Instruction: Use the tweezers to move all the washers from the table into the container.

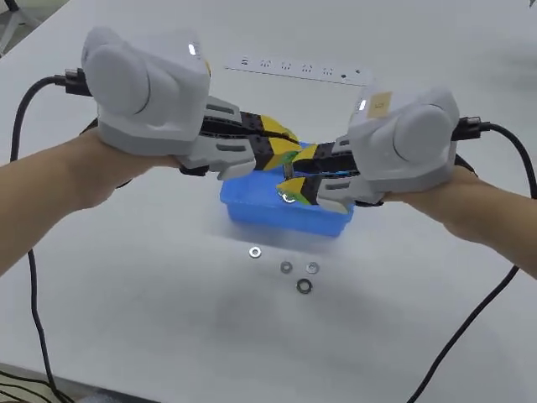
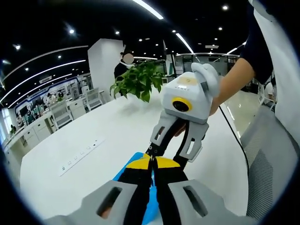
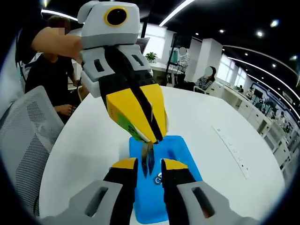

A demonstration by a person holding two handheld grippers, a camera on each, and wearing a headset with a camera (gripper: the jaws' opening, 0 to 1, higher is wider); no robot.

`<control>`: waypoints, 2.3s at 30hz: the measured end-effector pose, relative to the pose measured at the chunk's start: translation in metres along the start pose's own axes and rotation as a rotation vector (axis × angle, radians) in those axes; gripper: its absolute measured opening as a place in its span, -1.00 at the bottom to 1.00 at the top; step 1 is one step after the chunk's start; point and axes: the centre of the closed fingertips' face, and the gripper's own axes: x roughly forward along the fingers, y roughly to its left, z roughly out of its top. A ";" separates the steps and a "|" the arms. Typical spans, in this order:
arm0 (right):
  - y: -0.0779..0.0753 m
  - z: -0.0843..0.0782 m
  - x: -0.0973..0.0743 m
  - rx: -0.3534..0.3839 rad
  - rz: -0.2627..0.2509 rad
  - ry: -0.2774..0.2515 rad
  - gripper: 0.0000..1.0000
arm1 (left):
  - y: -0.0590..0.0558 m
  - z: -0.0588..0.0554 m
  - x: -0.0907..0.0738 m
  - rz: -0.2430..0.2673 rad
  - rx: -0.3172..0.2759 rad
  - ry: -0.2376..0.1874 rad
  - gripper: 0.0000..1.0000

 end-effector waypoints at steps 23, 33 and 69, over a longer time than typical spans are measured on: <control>0.022 -0.004 -0.077 0.081 -0.158 -0.047 -0.06 | -0.042 0.032 -0.044 0.051 0.078 -0.047 -0.90; 0.067 -0.026 -0.088 0.037 -0.108 0.018 0.13 | -0.076 0.009 -0.049 0.019 0.065 -0.025 -0.90; 0.127 -0.070 -0.090 0.132 0.045 -0.004 0.68 | -0.109 -0.036 0.003 -0.091 0.000 0.006 -0.90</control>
